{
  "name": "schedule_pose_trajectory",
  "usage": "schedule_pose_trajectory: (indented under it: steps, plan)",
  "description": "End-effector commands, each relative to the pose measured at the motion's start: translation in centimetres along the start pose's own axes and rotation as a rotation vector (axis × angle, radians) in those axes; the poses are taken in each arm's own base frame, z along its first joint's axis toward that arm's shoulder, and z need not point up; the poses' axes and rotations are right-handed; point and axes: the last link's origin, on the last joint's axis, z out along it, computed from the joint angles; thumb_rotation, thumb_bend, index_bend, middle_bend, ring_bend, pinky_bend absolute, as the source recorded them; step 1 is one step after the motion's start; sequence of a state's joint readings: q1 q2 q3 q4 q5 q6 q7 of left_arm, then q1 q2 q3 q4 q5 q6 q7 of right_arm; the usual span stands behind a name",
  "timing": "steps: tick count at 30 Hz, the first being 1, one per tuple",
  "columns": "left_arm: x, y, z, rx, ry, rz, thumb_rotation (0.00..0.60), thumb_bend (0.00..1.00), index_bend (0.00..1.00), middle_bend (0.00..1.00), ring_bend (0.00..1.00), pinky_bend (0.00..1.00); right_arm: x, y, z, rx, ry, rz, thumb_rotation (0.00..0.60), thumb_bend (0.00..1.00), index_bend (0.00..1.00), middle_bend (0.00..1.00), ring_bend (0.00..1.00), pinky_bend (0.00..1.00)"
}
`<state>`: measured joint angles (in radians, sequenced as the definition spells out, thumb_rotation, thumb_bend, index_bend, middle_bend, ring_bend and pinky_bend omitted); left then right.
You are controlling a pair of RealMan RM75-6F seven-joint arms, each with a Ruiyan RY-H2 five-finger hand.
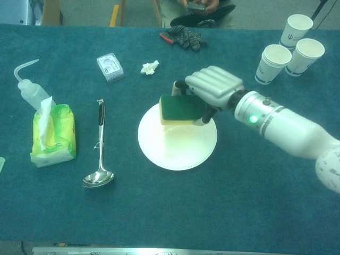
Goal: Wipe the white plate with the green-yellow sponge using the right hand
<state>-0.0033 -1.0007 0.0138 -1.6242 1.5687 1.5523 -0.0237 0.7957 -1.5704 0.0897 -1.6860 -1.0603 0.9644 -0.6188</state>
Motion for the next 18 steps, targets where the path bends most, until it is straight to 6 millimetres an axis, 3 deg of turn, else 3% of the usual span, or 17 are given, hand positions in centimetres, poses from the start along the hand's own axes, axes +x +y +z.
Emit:
schedule_pose_trajectory:
  steps: [1, 10, 18]
  plan:
    - [-0.1, 0.1, 0.1, -0.004, -0.003, -0.002, 0.600, 0.49, 0.33, 0.27, 0.20, 0.13, 0.0, 1.9, -1.9, -0.034, -0.049, -0.034, 0.600, 0.18, 0.41, 0.40, 0.36, 0.62]
    - [-0.7, 0.5, 0.5, -0.019, -0.022, -0.003, 0.600, 0.49, 0.33, 0.27, 0.20, 0.13, -0.8, 5.7, -6.3, -0.117, -0.120, -0.089, 0.600, 0.18, 0.41, 0.40, 0.33, 0.58]
    - [-1.1, 0.7, 0.7, -0.021, -0.032, -0.008, 0.600, 0.49, 0.33, 0.27, 0.20, 0.13, -1.7, 7.3, -8.1, -0.149, -0.157, -0.108, 0.600, 0.18, 0.41, 0.36, 0.28, 0.53]
